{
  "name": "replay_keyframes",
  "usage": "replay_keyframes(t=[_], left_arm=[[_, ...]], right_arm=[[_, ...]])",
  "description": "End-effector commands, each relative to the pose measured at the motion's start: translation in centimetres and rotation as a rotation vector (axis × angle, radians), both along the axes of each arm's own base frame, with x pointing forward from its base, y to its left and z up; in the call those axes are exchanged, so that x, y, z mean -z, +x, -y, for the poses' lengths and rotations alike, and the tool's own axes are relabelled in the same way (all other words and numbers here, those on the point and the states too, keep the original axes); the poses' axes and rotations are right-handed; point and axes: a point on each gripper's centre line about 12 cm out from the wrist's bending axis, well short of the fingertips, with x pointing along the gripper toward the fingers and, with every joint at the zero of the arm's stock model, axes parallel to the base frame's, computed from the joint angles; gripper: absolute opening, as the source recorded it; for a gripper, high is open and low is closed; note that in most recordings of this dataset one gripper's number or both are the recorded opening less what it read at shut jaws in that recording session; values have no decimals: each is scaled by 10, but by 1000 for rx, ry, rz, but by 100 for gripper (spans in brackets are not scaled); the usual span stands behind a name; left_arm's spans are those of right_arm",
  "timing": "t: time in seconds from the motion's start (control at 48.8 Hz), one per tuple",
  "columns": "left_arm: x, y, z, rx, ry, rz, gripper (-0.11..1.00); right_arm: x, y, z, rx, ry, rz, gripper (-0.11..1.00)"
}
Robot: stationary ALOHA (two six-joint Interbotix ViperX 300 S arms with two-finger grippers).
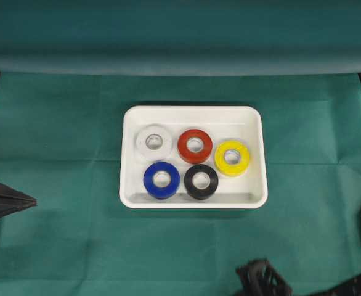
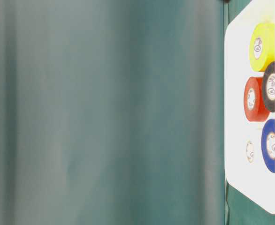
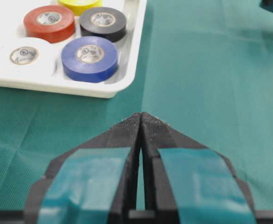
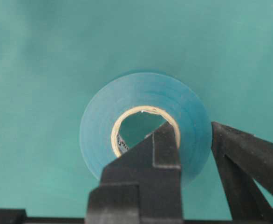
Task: Put the tape into the white case with the right arm.
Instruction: 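Carry the teal roll into the tray's front-right corner and release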
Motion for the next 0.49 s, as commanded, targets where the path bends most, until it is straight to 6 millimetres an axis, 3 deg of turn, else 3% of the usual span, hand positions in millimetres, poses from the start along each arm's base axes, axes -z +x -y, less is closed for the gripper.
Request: replay_keyframes(t=[0.0,0.267,0.472], left_arm=[[-4,1,-1,-3,-1,8,0],[-4,1,-1,-3,-1,8,0],[-4,1,-1,-3,-1,8,0]], right_arm=[[-20,3,23,71,2,35,0],[-38,-2,97,261,-18,69,0],[-37,-15,153,399,-37,76,0]])
